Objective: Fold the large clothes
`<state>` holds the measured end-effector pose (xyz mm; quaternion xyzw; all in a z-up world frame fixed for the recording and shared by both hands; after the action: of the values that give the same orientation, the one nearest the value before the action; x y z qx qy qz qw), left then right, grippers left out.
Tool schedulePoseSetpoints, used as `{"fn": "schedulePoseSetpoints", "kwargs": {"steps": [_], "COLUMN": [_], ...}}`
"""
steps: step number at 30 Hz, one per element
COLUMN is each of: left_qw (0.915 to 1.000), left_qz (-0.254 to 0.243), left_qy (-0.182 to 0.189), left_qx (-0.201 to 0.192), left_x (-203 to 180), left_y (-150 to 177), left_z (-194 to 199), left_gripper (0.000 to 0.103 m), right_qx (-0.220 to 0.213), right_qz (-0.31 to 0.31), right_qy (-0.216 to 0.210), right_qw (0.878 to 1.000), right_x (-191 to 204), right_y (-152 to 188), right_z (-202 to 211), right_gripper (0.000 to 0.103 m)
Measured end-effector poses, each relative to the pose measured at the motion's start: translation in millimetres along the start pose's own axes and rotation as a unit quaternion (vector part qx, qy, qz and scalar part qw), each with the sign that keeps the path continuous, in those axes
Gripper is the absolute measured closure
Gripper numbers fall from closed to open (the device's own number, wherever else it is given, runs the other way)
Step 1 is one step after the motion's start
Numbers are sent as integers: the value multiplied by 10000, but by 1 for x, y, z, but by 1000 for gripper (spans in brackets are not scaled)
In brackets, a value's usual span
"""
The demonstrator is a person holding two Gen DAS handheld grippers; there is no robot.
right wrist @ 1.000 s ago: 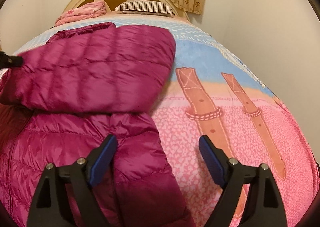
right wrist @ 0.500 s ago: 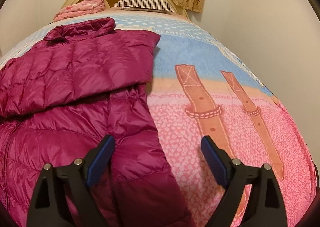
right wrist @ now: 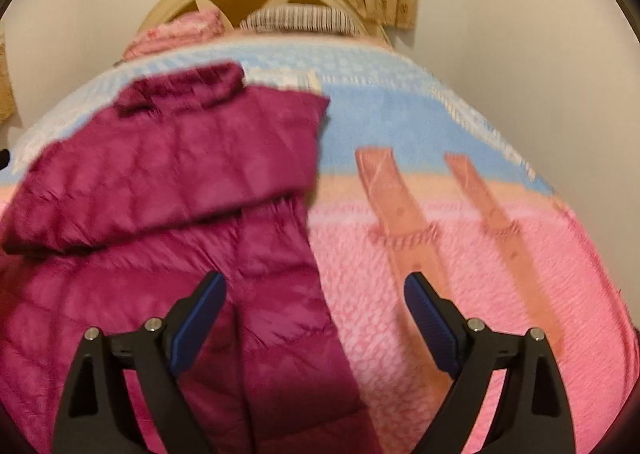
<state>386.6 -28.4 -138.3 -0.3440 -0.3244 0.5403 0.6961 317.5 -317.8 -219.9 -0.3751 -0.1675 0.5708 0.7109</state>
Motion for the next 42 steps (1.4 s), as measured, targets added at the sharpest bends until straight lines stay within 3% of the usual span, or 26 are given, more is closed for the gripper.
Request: {"fn": "schedulePoseSetpoints", "kwargs": {"steps": [5,9,11,13,17,21,28,34,40,42], "left_qw": [9998,9988,9974,9952,9927,9915,9910,9899,9896,9897], "left_qz": [-132,-41,28,37,200,346,459,553,518,521], "left_qy": [96,-73,-143,-294,-123,-12,274,427,390,402], "left_qx": [64,486,707,929,1180,1255,1229,1235,1283,1270], "left_x": [-34,-43,-39,-33,-26,-23,-17,-11,-11,-11], "left_y": [-11,6,19,34,53,59,61,63,65,64], "left_z": [-22,-67,-85,-103,-123,-132,-134,-136,-136,-136], "left_gripper": [19,19,19,19,17,11,10,9,8,7], "right_qx": [-308,-410,-319,-216,-48,158,469,573,540,286], "right_qz": [-116,-102,-107,11,396,221,-552,-688,-650,-953], "right_qy": [-217,-396,-511,-611,-645,-821,-903,-700,-631,-688], "right_qw": [9992,9983,9981,9979,9971,9963,9933,9935,9944,9927], "right_x": [0,21,32,49,72,68,45,46,50,36], "right_y": [-52,-89,-93,-92,-76,-62,-45,-34,-33,-41], "right_z": [12,-23,-43,-69,-98,-110,-112,-104,-98,-87], "right_gripper": [11,32,35,35,36,36,36,34,34,34]}}
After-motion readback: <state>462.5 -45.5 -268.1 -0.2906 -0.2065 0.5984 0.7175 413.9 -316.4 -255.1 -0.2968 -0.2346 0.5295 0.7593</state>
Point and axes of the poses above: each gripper's, at about its wrist camera, not at the fingertips, and z roughly against the way its jaws point, x to its left, y to its underside, the point moved 7 cm from there along -z, roughly the way its jaws point, and after that the axes turned 11 degrees about y, right-handed, at the moved point
